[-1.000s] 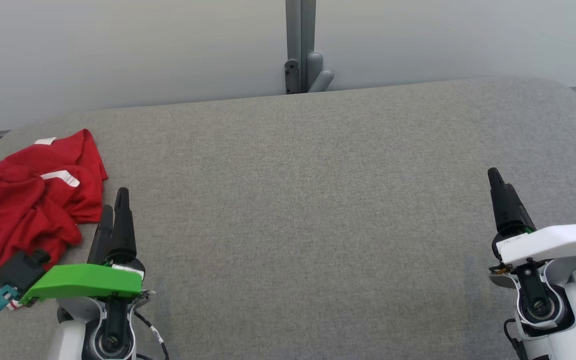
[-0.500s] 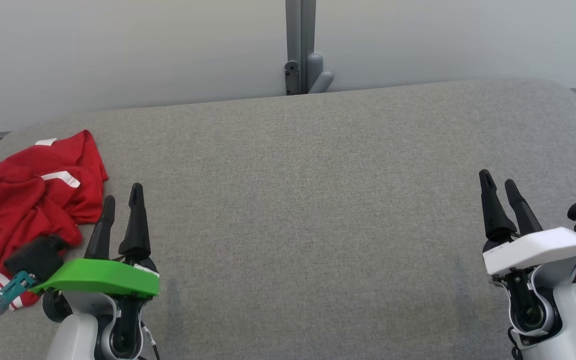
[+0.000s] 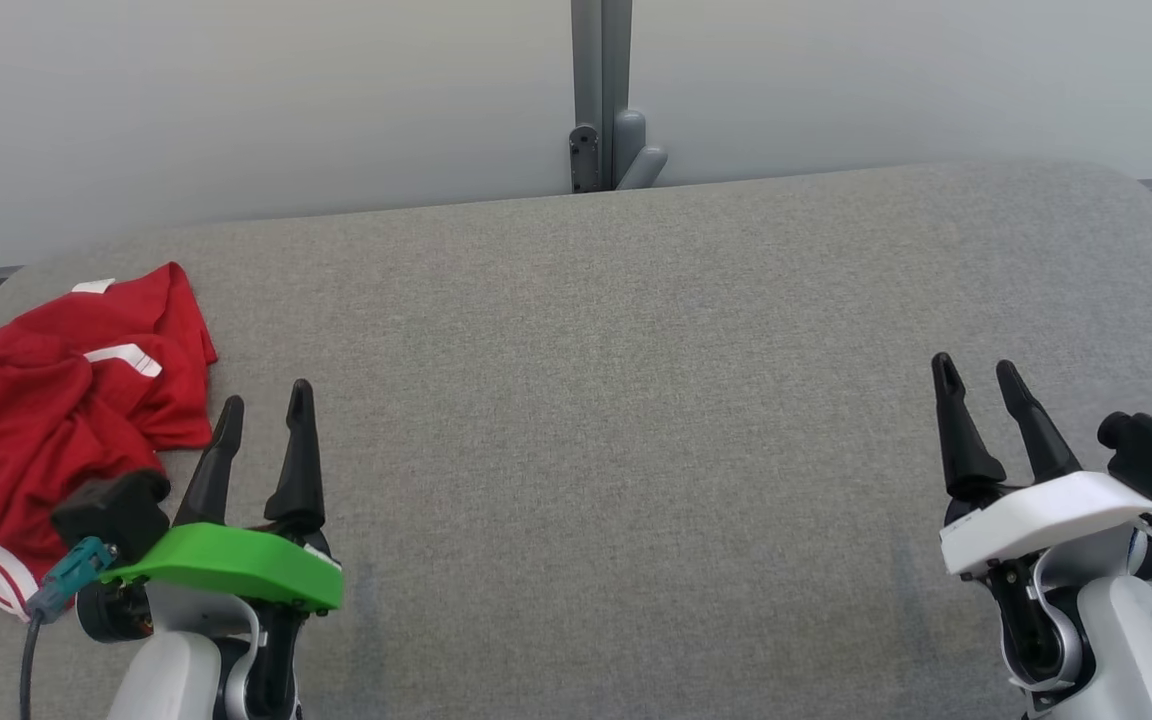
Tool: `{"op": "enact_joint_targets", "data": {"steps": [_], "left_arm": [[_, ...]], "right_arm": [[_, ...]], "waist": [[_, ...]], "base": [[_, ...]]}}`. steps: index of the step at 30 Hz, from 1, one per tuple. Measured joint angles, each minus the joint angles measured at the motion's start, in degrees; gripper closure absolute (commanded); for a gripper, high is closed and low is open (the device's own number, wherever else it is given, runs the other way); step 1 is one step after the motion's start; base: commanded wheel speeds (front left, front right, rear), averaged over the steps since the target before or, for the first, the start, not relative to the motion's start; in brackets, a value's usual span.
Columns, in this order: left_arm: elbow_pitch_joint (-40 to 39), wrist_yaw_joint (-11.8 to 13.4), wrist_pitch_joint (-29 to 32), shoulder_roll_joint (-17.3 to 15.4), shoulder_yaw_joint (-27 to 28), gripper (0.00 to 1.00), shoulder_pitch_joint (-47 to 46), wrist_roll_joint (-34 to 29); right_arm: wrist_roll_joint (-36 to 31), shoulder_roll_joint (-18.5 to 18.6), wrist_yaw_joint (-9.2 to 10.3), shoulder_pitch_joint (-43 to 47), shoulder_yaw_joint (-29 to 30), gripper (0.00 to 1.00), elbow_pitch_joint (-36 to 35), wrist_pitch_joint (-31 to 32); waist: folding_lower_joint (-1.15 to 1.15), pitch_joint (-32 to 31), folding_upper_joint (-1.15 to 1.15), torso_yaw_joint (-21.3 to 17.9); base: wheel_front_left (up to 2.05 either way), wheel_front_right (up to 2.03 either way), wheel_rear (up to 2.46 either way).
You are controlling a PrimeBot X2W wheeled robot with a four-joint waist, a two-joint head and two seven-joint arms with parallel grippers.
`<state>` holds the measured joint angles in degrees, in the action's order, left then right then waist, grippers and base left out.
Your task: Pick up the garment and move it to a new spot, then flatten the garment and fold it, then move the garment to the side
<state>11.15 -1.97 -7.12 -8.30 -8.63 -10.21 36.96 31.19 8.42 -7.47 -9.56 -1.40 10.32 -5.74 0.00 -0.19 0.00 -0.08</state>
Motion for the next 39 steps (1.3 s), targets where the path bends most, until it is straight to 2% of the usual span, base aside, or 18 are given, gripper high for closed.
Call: {"op": "enact_joint_targets", "data": {"steps": [19,39], "left_arm": [[0.4,2.89,-0.51,-1.31,-2.26,0.0,1.65,-9.47],[-0.26,4.34,-2.11,-1.79,-4.25,0.0,1.98,-16.1]], "right_arm": [[-10.93,0.31,0.0,1.12,-2.07,0.0,0.09,-3.52],[-19.26,-0.63,-0.01,2.08,-0.85,0.0,0.86,-6.47]], "waist": [[0.0,-0.24,0.0,0.15],[0.0,-0.43,0.0,0.25]], "base": [[0.0,0.0,0.0],[0.0,0.0,0.0]]}}
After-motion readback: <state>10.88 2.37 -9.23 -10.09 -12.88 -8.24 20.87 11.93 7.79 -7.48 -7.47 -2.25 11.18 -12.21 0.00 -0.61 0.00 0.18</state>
